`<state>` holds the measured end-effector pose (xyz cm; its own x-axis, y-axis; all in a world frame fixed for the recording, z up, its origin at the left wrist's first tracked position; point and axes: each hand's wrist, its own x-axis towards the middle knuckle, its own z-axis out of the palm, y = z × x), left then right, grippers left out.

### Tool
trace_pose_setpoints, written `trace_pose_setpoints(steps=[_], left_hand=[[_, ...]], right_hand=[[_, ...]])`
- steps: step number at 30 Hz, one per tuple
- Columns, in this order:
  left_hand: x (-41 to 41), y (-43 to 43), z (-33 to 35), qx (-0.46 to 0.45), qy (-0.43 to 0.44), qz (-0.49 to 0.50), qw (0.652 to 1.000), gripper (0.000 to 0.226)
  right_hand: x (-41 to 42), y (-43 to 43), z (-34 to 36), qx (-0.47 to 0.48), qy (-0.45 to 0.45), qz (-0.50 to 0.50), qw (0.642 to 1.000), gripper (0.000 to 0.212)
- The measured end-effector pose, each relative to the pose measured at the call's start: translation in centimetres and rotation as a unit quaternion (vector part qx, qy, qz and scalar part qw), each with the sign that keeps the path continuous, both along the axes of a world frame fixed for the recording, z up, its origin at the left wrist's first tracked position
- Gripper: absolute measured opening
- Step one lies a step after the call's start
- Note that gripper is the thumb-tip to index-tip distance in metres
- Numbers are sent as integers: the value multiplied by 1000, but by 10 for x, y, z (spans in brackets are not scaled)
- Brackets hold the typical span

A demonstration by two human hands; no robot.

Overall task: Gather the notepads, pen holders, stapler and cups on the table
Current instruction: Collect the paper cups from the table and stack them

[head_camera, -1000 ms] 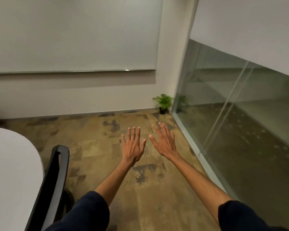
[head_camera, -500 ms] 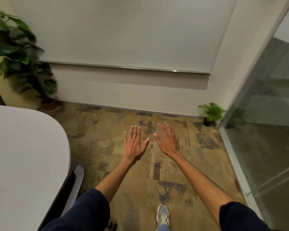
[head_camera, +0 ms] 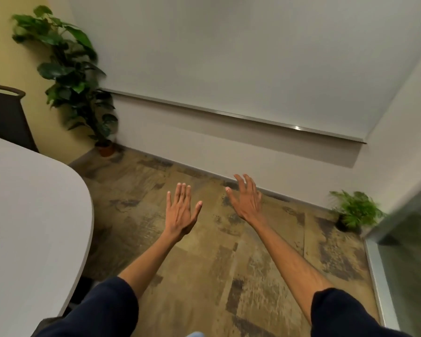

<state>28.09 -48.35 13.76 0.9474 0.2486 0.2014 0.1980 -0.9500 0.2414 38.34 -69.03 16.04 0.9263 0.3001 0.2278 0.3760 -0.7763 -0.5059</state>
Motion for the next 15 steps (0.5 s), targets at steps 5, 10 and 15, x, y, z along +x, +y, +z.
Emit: trace_pose_setpoints(steps=[5, 10, 15], left_hand=[[47, 39, 2, -24, -23, 59, 998, 82], [107, 76, -9, -22, -25, 86, 996, 81], [176, 132, -20, -30, -22, 113, 993, 81]], right_hand=[[66, 39, -9, 11, 17, 36, 999, 63], [135, 95, -27, 0, 10, 87, 996, 70], [215, 163, -23, -5, -12, 134, 991, 69]])
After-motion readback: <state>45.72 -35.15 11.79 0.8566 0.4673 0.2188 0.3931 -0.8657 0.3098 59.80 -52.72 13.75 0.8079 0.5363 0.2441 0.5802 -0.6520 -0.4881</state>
